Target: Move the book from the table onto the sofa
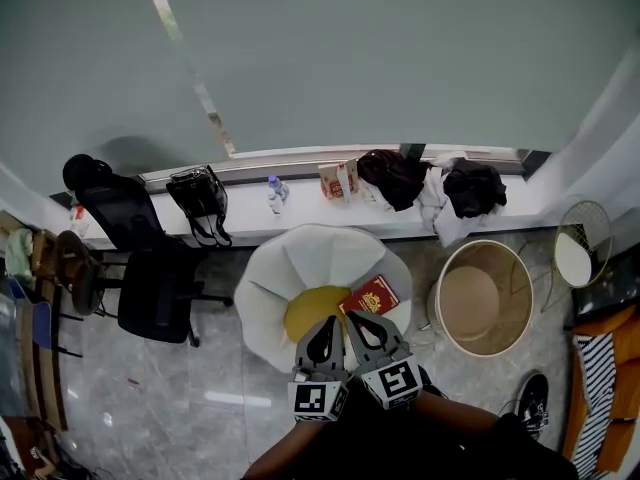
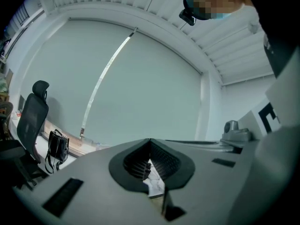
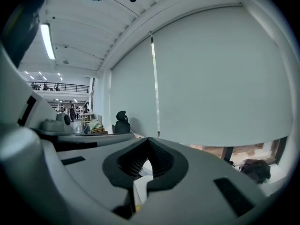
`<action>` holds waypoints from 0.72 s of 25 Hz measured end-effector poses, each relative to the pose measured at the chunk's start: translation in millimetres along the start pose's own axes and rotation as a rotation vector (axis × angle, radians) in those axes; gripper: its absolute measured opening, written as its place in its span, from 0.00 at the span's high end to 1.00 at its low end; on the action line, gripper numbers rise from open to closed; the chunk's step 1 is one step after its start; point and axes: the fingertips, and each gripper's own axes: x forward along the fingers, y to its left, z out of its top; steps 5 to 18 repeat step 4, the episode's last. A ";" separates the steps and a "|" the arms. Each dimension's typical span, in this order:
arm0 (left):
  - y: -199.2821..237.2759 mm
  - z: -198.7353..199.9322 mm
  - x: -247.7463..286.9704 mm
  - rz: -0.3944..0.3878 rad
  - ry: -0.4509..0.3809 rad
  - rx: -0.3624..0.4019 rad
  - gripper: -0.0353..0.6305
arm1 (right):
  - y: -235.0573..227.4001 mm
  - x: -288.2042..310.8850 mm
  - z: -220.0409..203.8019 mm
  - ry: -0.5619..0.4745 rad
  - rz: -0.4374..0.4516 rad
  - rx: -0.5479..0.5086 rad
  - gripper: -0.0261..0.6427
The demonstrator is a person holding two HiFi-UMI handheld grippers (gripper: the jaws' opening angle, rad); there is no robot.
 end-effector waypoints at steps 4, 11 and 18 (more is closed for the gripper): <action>-3.3 -11.9 -6.1 -0.009 0.006 0.003 0.92 | 2.6 -7.9 -12.5 0.014 -0.009 0.014 0.94; -3.3 -11.9 -6.1 -0.009 0.006 0.003 0.92 | 2.6 -7.9 -12.5 0.014 -0.009 0.014 0.94; -3.3 -11.9 -6.1 -0.009 0.006 0.003 0.92 | 2.6 -7.9 -12.5 0.014 -0.009 0.014 0.94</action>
